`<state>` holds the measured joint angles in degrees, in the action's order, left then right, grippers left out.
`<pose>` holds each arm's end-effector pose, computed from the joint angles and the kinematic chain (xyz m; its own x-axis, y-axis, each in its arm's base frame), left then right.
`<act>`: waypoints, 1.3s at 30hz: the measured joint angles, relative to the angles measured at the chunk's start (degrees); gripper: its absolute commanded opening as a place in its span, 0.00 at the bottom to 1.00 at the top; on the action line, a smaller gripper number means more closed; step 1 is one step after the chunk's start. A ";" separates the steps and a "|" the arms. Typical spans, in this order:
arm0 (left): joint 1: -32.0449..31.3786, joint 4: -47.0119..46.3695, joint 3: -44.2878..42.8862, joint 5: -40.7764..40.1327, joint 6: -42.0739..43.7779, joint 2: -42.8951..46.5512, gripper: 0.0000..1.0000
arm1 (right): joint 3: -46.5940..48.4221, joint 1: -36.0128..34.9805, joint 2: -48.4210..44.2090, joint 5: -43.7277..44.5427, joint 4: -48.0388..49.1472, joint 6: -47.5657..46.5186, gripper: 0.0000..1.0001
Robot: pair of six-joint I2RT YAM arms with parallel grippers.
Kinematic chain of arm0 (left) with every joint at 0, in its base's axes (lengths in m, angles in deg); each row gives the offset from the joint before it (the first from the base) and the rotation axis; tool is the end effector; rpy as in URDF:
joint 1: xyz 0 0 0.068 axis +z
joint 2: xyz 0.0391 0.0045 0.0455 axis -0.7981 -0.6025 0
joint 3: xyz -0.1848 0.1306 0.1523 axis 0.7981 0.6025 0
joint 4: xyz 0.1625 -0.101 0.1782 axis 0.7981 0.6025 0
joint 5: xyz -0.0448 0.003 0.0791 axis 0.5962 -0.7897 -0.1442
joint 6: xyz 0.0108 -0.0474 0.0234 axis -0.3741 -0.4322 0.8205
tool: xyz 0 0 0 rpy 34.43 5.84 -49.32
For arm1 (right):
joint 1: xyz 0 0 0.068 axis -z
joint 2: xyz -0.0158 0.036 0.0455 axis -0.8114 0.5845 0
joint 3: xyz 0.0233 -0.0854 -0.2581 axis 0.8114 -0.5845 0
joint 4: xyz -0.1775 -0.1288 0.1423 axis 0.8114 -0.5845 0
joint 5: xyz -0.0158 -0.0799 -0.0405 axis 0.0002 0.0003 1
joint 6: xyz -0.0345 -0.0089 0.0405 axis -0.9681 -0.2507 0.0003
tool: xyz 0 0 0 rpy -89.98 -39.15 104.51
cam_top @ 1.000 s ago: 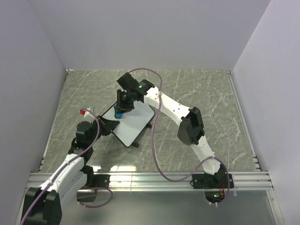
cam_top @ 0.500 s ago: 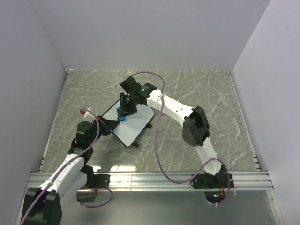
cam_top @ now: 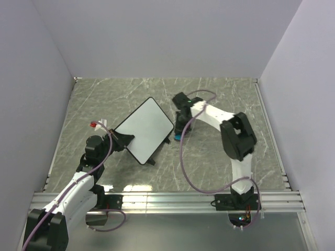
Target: Erase the whiteboard
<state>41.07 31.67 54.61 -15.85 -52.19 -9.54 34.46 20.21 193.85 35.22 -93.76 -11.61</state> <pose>0.1694 -0.0470 0.1901 -0.5241 -0.6095 -0.5948 0.1528 0.6198 -0.7698 0.3404 0.2331 0.1860 -0.9792 0.0996 -0.1769 0.0550 0.9689 0.2412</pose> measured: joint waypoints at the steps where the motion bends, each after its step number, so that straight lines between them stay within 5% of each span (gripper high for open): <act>1: -0.02 0.00 0.00 0.02 0.11 0.04 0.00 | -3.13 1.75 -2.19 1.09 0.68 -0.44 0.00; 6: -0.20 0.70 0.00 -0.07 0.22 0.76 0.00 | -14.91 7.89 -12.63 6.69 1.79 -2.12 0.00; 9: -0.42 1.64 0.00 -0.35 0.22 1.53 0.00 | -20.26 9.38 -16.79 9.86 1.79 -2.80 0.53; 11: -0.61 2.25 0.02 -0.63 0.20 2.03 0.00 | -22.56 9.84 -17.81 11.41 1.86 -2.69 0.99; 20: -2.82 6.47 0.96 -3.21 0.00 7.28 0.00 | -26.97 8.22 -25.90 9.90 1.84 -4.22 1.00; 26: -4.85 9.94 1.33 -5.92 -1.01 11.02 0.00 | -23.58 -6.23 -31.98 2.54 5.33 -5.70 0.99; 30: -7.10 11.39 1.38 -8.68 -1.81 12.33 0.00 | -23.23 -15.17 -31.01 -3.48 9.53 -5.90 0.87; 39: -11.23 11.21 1.33 -14.08 -3.10 12.17 0.00 | -26.45 -20.90 -23.43 -8.41 14.43 -6.84 0.59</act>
<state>29.83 42.88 55.94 -29.93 -55.30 2.63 8.02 -0.68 170.42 26.80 -79.33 -18.45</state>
